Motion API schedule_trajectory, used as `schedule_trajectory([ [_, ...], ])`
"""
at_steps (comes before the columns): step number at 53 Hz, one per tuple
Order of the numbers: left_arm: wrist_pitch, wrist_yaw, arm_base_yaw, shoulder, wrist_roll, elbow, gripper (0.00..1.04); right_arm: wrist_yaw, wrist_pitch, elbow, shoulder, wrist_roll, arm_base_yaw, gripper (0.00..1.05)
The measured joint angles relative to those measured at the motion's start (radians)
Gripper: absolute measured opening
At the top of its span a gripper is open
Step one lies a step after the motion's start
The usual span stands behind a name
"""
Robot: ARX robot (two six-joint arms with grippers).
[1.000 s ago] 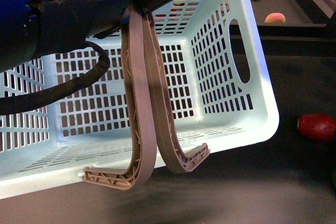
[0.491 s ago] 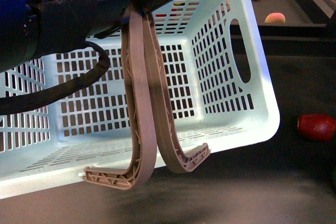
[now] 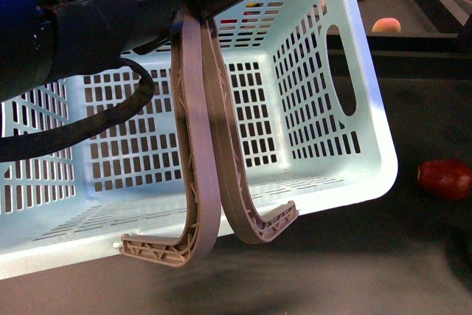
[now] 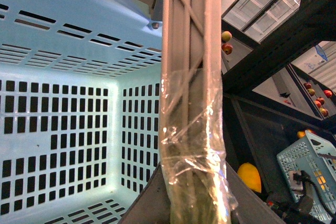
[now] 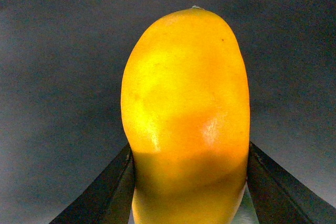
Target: Pick mango with right arm and hold basket with left
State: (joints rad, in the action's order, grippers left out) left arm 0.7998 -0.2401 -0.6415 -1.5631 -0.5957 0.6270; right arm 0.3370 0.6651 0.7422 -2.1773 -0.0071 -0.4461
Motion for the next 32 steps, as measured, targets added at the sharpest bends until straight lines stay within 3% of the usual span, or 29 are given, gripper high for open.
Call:
schedule_trajectory([
  [16,0.000,0.000,0.000,0.000,0.000,0.000,0.08,0.143,-0.107,-0.160,0.481,0.119,0.227,0.53],
  [32,0.000,0.000,0.000,0.000,0.000,0.000,0.08,0.167,-0.149,-0.187,0.705,0.225,0.475,0.53],
])
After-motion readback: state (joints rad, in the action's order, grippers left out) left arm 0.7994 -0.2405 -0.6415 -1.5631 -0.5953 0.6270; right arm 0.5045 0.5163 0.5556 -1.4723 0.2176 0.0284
